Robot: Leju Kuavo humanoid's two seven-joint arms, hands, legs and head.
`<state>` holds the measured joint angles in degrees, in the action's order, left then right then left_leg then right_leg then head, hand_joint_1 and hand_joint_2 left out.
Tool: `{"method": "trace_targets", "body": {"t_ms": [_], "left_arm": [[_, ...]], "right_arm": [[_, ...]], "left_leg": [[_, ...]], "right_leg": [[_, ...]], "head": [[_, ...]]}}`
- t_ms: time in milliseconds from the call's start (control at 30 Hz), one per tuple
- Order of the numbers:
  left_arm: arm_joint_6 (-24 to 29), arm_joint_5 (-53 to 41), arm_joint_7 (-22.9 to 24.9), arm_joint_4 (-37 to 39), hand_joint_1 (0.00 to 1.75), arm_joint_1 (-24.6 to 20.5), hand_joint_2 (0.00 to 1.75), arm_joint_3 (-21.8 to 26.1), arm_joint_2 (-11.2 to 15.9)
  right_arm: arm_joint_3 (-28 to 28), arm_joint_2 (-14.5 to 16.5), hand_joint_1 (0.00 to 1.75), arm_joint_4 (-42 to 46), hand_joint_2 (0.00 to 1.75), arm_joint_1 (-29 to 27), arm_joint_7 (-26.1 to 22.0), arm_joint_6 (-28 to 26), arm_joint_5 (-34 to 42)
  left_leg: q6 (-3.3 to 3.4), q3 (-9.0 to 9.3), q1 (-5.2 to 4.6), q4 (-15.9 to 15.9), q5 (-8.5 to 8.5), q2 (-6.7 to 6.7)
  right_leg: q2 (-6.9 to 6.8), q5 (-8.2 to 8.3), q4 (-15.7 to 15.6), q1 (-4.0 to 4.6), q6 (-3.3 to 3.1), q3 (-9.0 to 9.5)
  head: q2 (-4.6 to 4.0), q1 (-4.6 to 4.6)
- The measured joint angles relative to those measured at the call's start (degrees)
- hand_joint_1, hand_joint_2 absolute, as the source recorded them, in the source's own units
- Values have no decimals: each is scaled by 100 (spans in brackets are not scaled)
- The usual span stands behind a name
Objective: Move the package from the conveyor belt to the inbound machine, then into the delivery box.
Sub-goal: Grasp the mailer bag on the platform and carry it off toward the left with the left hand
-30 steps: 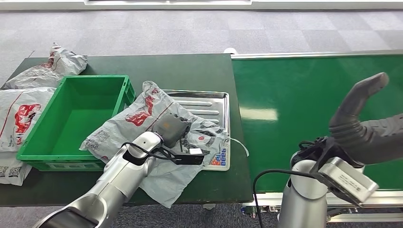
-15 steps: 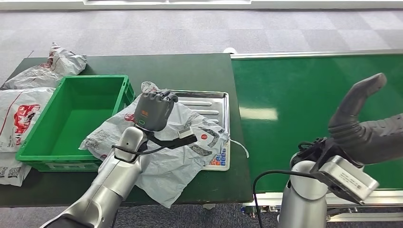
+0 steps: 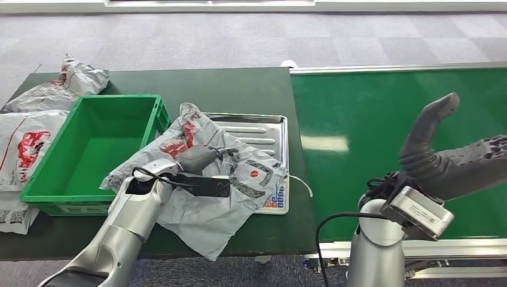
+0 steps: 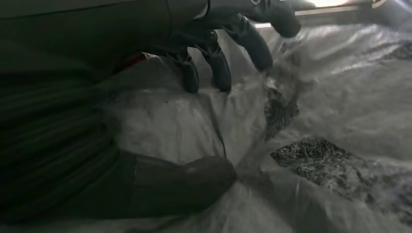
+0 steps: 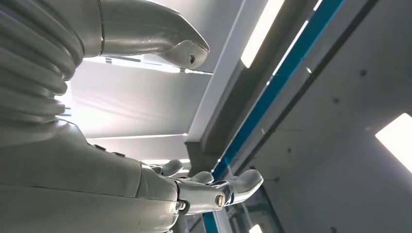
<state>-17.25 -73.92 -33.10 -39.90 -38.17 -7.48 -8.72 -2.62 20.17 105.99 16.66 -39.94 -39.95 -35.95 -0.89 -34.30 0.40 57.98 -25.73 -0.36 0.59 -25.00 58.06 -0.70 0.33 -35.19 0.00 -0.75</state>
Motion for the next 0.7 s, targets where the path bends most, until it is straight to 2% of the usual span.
{"method": "trace_targets", "body": {"t_ms": [133,233,367,700], "left_arm": [[-422,388,-493,601,0,-479,175,-140,243],[-725,771,-651,878,0,-807,175,-188,401],[-792,993,-688,1112,175,-1096,175,-318,511],[-638,1354,-710,1319,175,-1291,175,-582,538]], "right_arm": [[-14,0,0,-127,175,30,-1,0,-8],[-57,-1,0,-180,175,27,4,0,-90],[-106,-1,0,-193,175,20,93,-1,-203],[-228,-2,0,-186,175,-45,206,-2,-293]], "left_leg": [[-1,-2,2,0,8,-4],[-5,-2,5,0,10,-3],[-6,-2,5,0,11,-3],[-6,-3,3,0,11,-3]], "right_leg": [[-4,1,0,3,-1,-2],[-5,1,0,5,-1,-4],[-5,1,1,5,-1,-4],[-4,1,0,3,-1,-5]], "head": [[0,-1],[0,0],[0,0],[0,0]]}}
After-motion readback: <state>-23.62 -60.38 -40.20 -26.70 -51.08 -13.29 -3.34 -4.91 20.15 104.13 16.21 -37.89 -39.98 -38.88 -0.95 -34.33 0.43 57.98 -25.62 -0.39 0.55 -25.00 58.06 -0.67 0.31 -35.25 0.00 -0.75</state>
